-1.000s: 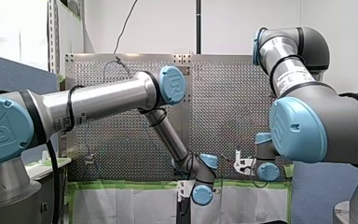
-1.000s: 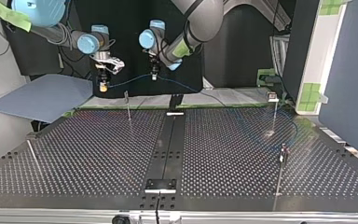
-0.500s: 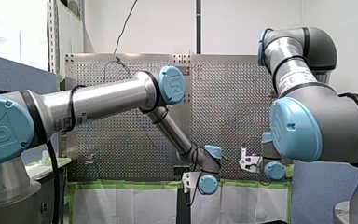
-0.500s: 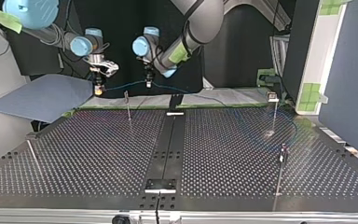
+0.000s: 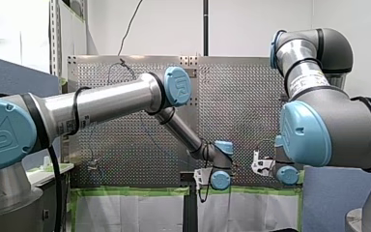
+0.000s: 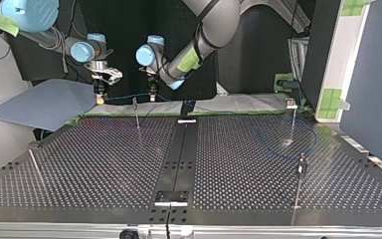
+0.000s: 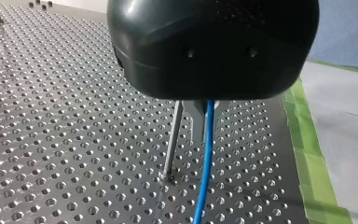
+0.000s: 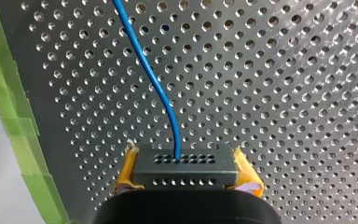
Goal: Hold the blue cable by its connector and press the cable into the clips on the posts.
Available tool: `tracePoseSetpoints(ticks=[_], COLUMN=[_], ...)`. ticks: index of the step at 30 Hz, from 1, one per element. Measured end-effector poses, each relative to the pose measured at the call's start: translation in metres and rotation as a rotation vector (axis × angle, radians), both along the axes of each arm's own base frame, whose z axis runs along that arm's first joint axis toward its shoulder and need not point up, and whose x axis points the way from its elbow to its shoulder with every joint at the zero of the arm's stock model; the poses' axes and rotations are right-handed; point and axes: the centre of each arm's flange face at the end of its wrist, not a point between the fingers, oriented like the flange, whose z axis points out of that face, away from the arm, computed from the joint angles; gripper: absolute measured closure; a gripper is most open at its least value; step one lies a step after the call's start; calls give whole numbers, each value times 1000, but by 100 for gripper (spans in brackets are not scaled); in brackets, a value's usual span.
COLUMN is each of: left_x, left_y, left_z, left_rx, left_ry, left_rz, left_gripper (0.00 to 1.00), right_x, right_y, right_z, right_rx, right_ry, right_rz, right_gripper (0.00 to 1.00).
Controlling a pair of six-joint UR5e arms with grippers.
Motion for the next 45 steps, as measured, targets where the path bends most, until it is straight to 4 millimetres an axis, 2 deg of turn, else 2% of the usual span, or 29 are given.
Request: tracePoseSetpoints(ticks=[8,17,29,37,45], left_x=[3,12,22,34,41], left_y=[5,3,5,2,5], left_z=[-5,1,4,12,9], left_rx=[2,4,6,-10,-13], left_ry=[2,-13,-20,-38,-34], left_rz=[-15,-27,-35,-35,-43], left_gripper=[100,100,100,100,100], right_x=[-11,-20,-22,-21,-18], right_y=[-4,-14,-24,-25,-27], right_z=[-1,3,8,9,9], right_rx=[3,-13,-32,-38,-43], right_ry=[-6,-25,-28,-28,-29], right_rz=[-19,-36,-33,-25,-18], right_gripper=[100,100,100,100,100])
